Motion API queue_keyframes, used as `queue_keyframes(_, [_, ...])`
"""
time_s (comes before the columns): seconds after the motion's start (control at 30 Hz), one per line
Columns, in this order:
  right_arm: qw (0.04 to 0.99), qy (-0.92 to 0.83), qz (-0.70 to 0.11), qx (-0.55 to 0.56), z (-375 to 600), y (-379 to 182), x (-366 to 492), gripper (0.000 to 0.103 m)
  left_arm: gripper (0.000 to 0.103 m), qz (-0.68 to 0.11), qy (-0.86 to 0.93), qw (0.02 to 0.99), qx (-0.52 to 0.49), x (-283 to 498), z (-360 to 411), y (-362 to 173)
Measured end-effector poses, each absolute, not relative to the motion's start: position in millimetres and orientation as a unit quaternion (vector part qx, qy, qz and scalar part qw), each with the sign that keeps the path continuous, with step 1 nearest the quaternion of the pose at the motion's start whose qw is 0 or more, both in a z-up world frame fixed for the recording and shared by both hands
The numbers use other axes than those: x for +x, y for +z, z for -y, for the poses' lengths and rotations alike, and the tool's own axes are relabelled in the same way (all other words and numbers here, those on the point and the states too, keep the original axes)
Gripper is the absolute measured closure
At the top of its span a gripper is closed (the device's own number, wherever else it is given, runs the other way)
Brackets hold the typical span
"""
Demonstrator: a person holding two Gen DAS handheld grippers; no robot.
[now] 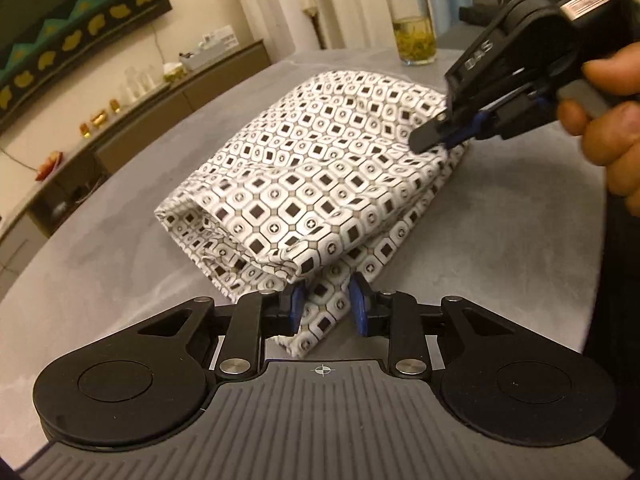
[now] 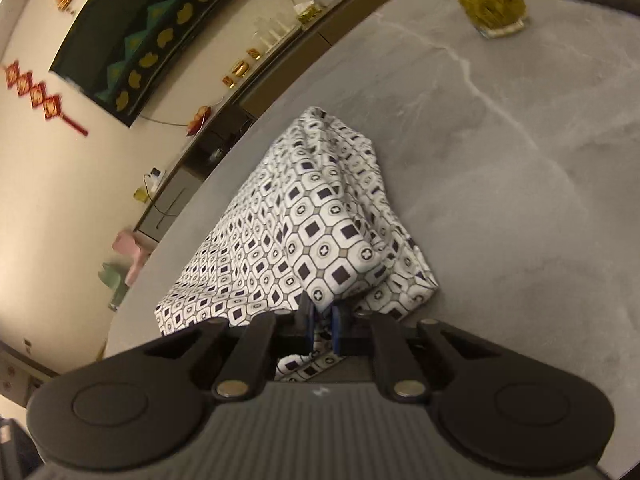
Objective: Fold clothes
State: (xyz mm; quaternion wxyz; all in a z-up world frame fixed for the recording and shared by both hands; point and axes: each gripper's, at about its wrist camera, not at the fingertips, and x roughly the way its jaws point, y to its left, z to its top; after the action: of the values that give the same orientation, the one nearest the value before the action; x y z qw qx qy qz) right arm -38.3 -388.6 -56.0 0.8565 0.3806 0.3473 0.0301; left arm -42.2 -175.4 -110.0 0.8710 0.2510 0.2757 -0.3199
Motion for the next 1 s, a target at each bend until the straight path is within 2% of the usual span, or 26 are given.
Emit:
queue_keyframes(0.13, [0.868, 0.026, -0.342, 0.36, 379.7, -45.2, -38.7, 0.095, 0.085, -0.216, -0.312, 0.9, 0.213, -79.3, 158.7, -72.4])
queue_keyframes(0.27, [0.874, 0.028, -0.344, 0.343, 373.3, -45.6, -39.0, 0.093, 0.085, -0.185, -0.326, 0.899, 0.228, -74.4, 185.3, -62.0])
queue_keyframes(0.33, [0.871, 0.034, -0.345, 0.348, 375.9, -46.2, -41.5, 0.085, 0.086, -0.209, -0.318, 0.89, 0.251, -56.5, 202.9, -78.4])
queue_keyframes(0.37, [0.868, 0.036, -0.342, 0.359, 380.8, -46.3, -43.3, 0.077, 0.09, -0.225, -0.309, 0.886, 0.262, -45.8, 209.3, -89.1])
queue_keyframes(0.43, [0.865, 0.028, -0.329, 0.378, 393.8, -46.6, -48.6, 0.073, 0.09, -0.254, -0.289, 0.883, 0.271, -28.6, 212.2, -107.4])
queue_keyframes(0.57, [0.86, 0.023, -0.336, 0.384, 409.7, -55.5, -54.6, 0.077, 0.089, -0.275, -0.274, 0.889, 0.242, -13.5, 201.6, -114.0])
queue_keyframes(0.7, [0.862, 0.019, -0.332, 0.383, 412.9, -50.5, -63.4, 0.074, 0.088, -0.276, -0.25, 0.892, 0.255, -8.3, 195.9, -118.7])
queue_keyframes(0.83, [0.89, -0.049, -0.332, 0.31, 408.6, -35.4, -73.2, 0.085, 0.088, -0.286, -0.246, 0.894, 0.241, -1.8, 188.3, -120.2])
queue_keyframes(1.0, [0.921, -0.049, -0.302, 0.241, 402.6, -6.3, -78.7, 0.085, 0.089, -0.276, -0.23, 0.9, 0.246, 4.1, 185.3, -113.2])
